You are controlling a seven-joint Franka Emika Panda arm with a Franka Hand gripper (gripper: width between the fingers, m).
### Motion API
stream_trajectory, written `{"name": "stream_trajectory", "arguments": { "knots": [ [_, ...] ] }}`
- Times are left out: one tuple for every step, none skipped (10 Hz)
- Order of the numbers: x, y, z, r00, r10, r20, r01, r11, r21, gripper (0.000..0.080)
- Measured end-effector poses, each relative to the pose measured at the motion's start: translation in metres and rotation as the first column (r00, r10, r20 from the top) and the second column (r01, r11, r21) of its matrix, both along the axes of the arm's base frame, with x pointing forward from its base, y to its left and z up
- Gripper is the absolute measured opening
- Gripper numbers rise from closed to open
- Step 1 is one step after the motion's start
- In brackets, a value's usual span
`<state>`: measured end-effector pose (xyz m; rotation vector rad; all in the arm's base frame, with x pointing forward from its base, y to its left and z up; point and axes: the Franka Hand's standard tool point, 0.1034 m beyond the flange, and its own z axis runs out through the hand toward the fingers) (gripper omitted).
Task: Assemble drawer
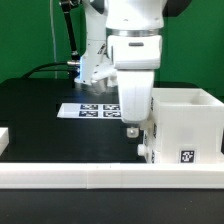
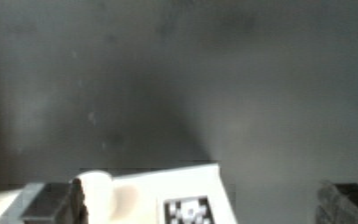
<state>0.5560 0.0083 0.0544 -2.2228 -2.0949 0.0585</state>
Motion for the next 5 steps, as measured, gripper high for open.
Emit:
{"name": "stream_trajectory", "arguments": {
  "knots": [
    [-0.001, -0.019, 0.005, 1.0, 0.001, -0.015, -0.002, 1.0, -0.008, 0.0648],
    [0.003, -0.029, 0.009, 1.0, -0.011, -0.01, 0.011, 1.0, -0.012, 0.0648],
    [0.007, -0.035, 0.015, 1.0, -0.012, 0.007, 0.013, 1.0, -0.018, 0.0648],
    [0.013, -0.035, 0.024, 0.999, -0.007, 0.045, 0.008, 1.0, -0.023, 0.0648],
    [0.01, -0.034, 0.022, 0.999, -0.007, 0.041, 0.008, 1.0, -0.022, 0.0648]
  ]
}}
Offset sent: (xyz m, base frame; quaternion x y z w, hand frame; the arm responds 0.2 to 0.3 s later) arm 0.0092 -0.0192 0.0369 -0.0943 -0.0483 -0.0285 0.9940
